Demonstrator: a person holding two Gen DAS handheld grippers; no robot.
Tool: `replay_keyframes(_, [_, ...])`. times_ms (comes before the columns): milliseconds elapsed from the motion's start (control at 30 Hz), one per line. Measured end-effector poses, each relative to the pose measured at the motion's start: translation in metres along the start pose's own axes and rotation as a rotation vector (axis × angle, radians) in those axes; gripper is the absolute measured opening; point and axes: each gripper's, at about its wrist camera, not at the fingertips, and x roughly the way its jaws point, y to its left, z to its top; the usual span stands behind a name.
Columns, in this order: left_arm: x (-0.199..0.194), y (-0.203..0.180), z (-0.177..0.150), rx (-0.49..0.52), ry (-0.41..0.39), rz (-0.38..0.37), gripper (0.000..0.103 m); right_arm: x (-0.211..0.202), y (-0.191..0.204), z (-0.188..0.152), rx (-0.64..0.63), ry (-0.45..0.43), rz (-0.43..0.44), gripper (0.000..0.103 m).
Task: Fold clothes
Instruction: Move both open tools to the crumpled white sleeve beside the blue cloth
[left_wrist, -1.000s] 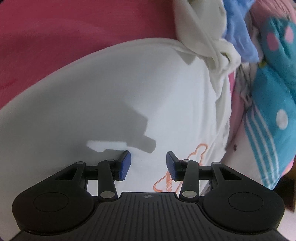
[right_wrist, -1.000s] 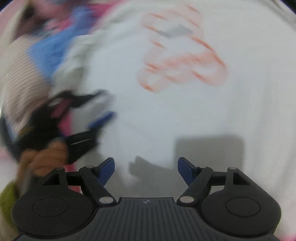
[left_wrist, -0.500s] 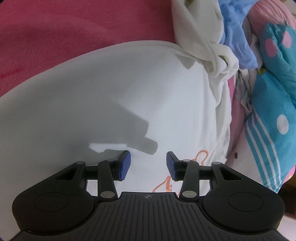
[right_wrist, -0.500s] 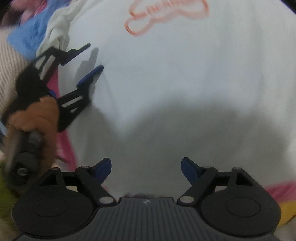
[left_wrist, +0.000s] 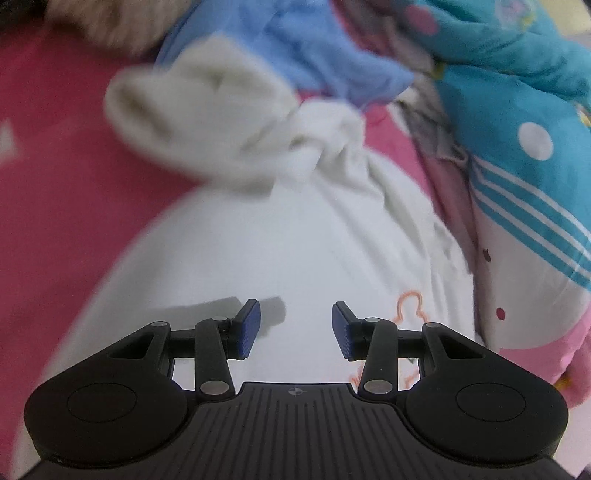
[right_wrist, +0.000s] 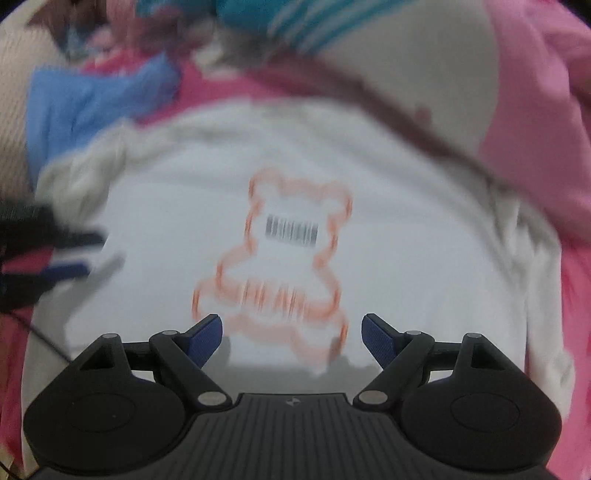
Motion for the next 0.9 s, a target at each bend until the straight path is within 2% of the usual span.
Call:
replay_keyframes(167, [-0.011,-0.006,0.026,0.153,-0.099,0.072,0.042,0.008,0.008,0.053,-0.071,-0.151,0.066,0.085])
replay_keyframes(333, [-0.018,-0.006,0.043,0.248,-0.173,0.146,0.042,0.026,0.034,0.111,-0.081,-0.226,0.252,0.084])
replay_keyframes(367, [-0.021,-0.004,0.044,0.263,-0.187,0.16,0.042,0.03,0.04,0.122,-0.083,-0.233,0.292,0.083])
replay_keyframes(500, [-0.032,-0.001,0.049,0.295,-0.232,0.196,0.042,0.054,0.077,0.16,-0.083,-0.142,0.498,0.081])
replay_keyframes(533, [-0.034,0.0,0.049,0.299,-0.241,0.203,0.042,0.06,0.087,0.165,-0.095,-0.122,0.526,0.08])
replay_keyframes(667, [-0.035,0.002,0.052,0.329,-0.253,0.217,0.042,0.078,0.118,0.173,-0.124,-0.049,0.549,0.072])
replay_keyframes(733, [-0.03,0.004,0.055,0.335,-0.246,0.22,0.042,0.081,0.121,0.167,-0.12,-0.015,0.556,0.069])
replay_keyframes(833, [-0.023,0.007,0.065,0.335,-0.247,0.232,0.042,0.084,0.117,0.163,-0.152,-0.004,0.511,0.066])
replay_keyframes(900, [-0.023,0.006,0.071,0.343,-0.262,0.22,0.042,0.088,0.104,0.17,-0.164,-0.024,0.444,0.066])
